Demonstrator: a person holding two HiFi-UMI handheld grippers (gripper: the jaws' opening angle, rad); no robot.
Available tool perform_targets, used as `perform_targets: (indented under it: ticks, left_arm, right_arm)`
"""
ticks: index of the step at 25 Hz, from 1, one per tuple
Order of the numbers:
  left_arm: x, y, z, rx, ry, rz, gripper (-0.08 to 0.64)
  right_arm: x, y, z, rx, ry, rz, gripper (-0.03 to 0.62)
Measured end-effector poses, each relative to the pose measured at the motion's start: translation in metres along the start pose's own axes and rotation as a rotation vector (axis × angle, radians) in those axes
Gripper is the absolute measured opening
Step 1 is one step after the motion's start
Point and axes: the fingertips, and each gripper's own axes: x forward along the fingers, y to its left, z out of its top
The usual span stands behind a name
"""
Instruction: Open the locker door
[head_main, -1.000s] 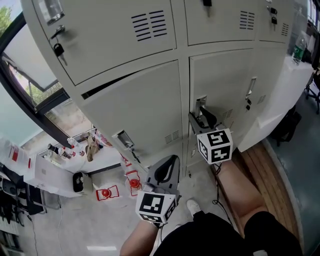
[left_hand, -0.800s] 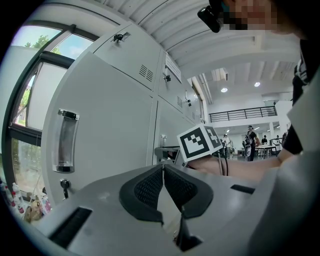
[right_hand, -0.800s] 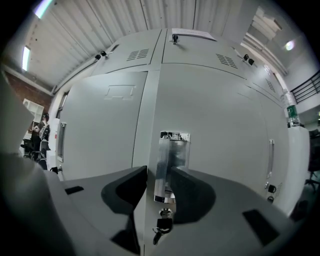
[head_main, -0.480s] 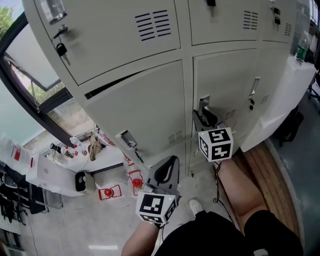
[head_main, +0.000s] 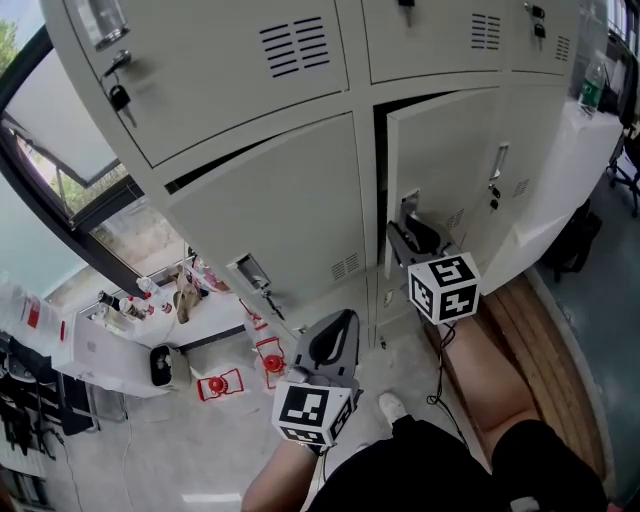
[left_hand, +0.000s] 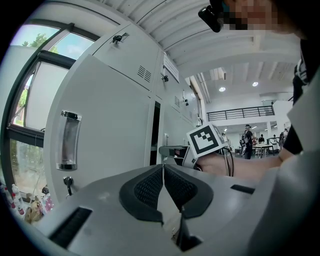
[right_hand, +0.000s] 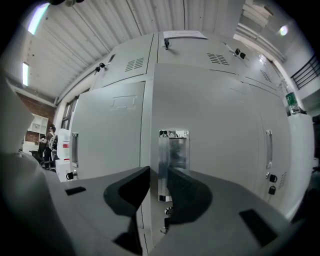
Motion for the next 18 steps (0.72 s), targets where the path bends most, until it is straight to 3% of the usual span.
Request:
perform_targets:
  ticks: [18]
  left_arm:
    - [0.004,-0.043,-0.006,0.013,0.016,-0.132,0.023]
  right_arm:
    - [-0.072,-0.011,-0.008,-0.008,-0.035,0.144,0.166]
